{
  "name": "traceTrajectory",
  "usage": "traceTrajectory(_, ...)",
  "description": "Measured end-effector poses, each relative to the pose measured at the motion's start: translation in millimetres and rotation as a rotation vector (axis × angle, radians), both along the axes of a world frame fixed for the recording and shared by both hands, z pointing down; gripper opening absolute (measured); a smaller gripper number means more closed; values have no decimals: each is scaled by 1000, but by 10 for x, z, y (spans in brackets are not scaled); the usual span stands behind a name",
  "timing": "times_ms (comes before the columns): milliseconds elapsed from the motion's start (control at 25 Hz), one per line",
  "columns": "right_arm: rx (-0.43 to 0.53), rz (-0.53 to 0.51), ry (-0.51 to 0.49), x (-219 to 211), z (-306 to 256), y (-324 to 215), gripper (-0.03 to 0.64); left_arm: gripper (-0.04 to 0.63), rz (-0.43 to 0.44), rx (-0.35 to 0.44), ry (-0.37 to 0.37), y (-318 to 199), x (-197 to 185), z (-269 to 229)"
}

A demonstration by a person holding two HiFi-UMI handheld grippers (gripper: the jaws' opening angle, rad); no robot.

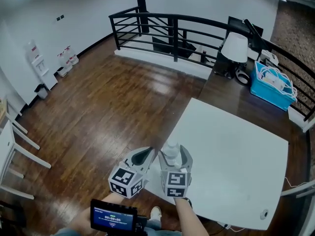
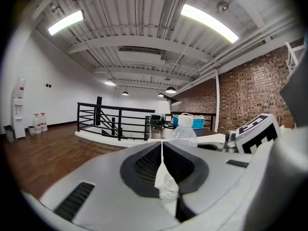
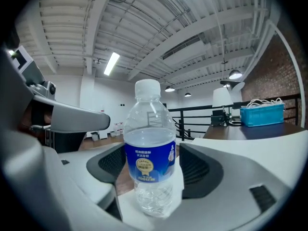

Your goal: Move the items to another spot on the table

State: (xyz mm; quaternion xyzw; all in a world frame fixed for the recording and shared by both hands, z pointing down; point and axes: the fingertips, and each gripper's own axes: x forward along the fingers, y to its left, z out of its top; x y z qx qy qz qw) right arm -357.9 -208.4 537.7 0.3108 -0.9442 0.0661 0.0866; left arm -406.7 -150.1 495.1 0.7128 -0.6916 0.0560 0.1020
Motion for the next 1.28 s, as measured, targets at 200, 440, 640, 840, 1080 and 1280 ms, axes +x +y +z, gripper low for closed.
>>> traceTrajectory(200,-9,-16,10,-153,99,-86,351,21,8,-5,-2,-71,-104,69)
traceTrajectory(440,13,-34,5,-214,89,-131,301,21,18,-6,-6,-152,-168,60)
traceTrajectory(640,11,-47,14,-222,55,-93,290,21,28,-4,-4,-179,-143,34)
traceTrajectory(840,35,-53,4,-187,-121,-130,290,21,30,5,-6,-227,-93,-8)
traceTrajectory(1080,65,-67,-22,-124,-545,-71,291,21,1,30,5,-172,-86,-205)
traceTrajectory(1280,96,-83,-44,-1,-883,-31,291,21,-9,74,4,-170,21,-409)
